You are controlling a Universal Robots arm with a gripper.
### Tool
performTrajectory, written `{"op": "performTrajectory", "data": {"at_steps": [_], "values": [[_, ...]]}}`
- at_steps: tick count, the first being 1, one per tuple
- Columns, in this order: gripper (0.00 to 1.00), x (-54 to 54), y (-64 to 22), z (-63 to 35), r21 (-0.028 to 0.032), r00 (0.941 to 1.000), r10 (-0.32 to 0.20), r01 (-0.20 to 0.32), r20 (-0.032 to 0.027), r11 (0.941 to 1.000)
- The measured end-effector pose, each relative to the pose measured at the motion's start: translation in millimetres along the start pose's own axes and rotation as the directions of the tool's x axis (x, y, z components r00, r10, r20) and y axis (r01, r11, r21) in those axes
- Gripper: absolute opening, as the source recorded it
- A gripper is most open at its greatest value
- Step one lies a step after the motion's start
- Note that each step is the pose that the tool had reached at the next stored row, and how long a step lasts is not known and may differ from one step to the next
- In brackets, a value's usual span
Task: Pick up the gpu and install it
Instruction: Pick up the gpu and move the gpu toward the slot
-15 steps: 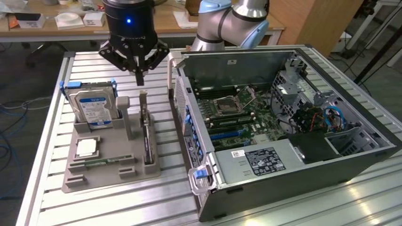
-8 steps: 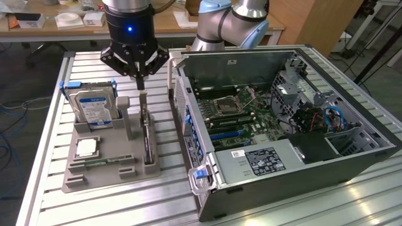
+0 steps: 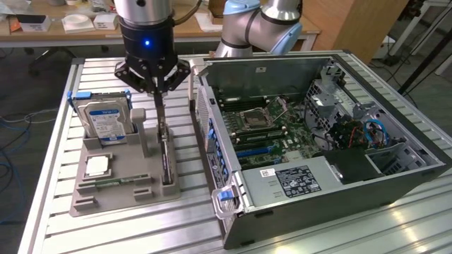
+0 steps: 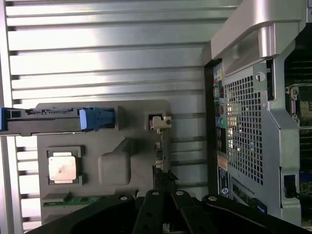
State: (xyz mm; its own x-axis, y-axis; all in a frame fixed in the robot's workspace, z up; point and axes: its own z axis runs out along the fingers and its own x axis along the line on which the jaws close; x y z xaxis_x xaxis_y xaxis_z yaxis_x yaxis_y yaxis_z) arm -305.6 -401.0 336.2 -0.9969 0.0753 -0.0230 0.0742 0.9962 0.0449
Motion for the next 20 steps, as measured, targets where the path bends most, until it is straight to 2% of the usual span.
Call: {"op": "performTrajectory", "data": {"at_steps": [5,11,20], "values": [[0.11,-0.8,-11.6,5.1,-0.0001,1.0000,0.000,0.000,-0.0001,1.0000],[0.11,-2.0,-29.6,11.2,-0.0001,1.0000,0.000,0.000,-0.0005,1.0000],[0.11,-2.4,-40.8,24.2,0.0000,1.0000,0.000,0.000,-0.0015,1.0000]]}}
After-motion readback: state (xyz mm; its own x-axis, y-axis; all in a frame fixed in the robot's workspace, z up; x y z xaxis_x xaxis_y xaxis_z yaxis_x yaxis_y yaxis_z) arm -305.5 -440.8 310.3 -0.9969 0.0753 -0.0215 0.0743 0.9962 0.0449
